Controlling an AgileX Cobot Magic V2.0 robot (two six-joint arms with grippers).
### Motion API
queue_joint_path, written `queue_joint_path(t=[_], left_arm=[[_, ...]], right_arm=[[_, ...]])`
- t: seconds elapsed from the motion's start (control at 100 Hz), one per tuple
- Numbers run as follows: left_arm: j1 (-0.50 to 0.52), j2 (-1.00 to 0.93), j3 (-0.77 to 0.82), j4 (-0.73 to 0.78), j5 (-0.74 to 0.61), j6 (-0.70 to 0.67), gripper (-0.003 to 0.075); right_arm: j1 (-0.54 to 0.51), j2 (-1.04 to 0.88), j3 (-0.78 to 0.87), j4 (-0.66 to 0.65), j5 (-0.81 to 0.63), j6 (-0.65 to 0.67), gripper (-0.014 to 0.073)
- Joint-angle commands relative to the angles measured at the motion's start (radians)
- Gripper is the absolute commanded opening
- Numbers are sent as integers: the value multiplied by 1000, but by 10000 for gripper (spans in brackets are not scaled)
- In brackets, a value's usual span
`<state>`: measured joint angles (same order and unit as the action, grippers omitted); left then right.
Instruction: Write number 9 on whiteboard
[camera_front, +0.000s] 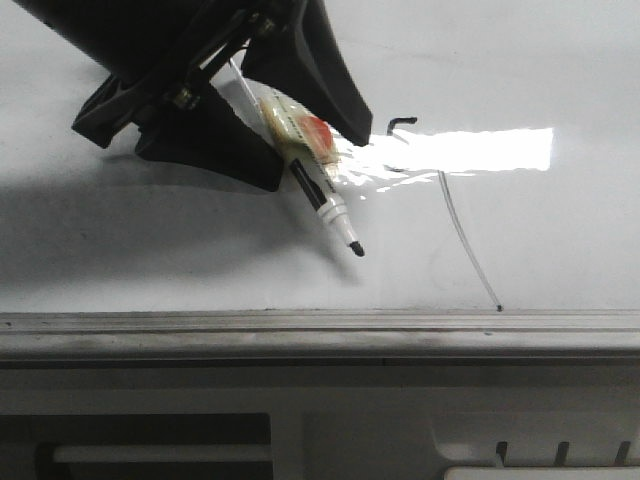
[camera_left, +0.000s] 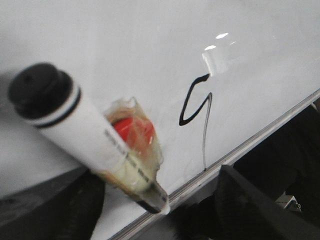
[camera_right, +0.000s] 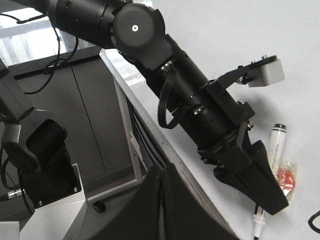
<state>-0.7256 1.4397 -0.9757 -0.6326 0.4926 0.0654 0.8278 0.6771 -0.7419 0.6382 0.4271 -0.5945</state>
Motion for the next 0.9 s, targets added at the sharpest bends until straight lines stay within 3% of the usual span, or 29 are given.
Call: queue_joint_path(t=[0.0,0.59,0.8,0.89], left_arm=[[26,16,-5,97,-132,-12,568],[22,-308,66,187,0,-10,561],[22,-569,192,221,46,-10,372],[22,-711,264,231,44,-10,260]], right_arm=[[-7,5,-25,20,-54,-3,-69],[-7,-9,-25,-1,-39,-3,-69],[-7,-141,-1,-156,85,17,-47],[-7,-249,58,-275,85,108,-48]])
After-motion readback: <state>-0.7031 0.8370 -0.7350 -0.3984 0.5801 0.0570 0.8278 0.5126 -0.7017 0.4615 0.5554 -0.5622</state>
